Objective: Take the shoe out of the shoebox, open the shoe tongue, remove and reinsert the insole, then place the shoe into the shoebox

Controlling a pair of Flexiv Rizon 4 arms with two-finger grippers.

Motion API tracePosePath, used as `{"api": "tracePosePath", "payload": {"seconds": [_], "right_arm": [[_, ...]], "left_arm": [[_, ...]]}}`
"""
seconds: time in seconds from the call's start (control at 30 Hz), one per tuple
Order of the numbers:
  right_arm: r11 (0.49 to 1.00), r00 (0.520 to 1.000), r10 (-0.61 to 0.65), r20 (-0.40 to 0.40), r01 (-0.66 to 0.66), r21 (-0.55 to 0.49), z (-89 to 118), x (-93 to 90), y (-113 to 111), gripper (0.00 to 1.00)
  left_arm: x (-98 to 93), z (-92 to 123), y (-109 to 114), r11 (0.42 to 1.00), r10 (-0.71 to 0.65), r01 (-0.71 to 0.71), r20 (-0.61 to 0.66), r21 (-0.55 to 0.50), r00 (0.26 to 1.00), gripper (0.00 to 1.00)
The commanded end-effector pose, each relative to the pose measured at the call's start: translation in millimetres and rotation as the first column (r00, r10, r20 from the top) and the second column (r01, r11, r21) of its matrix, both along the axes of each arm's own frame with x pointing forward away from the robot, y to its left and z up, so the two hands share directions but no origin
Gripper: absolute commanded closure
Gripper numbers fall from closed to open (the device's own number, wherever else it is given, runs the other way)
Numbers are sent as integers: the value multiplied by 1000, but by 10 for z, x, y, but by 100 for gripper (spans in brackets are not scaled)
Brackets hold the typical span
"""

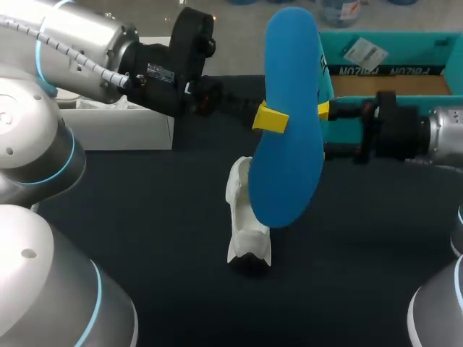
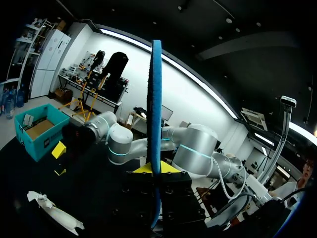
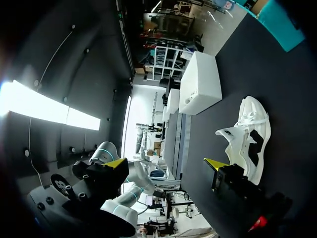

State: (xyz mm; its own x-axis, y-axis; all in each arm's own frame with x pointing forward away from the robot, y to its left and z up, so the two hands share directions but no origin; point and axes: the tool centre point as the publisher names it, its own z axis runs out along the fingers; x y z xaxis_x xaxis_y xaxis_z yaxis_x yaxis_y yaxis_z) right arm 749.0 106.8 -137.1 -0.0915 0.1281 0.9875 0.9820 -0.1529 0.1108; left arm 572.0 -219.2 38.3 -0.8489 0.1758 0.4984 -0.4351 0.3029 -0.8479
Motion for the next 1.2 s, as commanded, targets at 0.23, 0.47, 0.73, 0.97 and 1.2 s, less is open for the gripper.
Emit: {"api": "tracePosePath", "payload": {"seconds": [0.23,0.47,0.73,0.97,1.2], "right_arm": [[997,997,81,-9,-81,-3,98,298,-93,0],[996,996,91,-6,-91,-16,116,357,-96,0],[996,996,91,-6,-91,-16,116,357,-96,0],[996,996,91,-6,-91,-16,116,357,-96,0],[996,996,91,-6,-91,-16,116,357,-96,0]], "left_arm": [[-8,-9,-3,1000,2,-2,0,0,1000,100],[-8,-9,-3,1000,2,-2,0,0,1000,100],[274,-196,-46,1000,-4,16,425,-24,905,100],[691,-338,-93,992,93,-10,678,-125,729,100],[691,-338,-93,992,93,-10,678,-125,729,100]]}}
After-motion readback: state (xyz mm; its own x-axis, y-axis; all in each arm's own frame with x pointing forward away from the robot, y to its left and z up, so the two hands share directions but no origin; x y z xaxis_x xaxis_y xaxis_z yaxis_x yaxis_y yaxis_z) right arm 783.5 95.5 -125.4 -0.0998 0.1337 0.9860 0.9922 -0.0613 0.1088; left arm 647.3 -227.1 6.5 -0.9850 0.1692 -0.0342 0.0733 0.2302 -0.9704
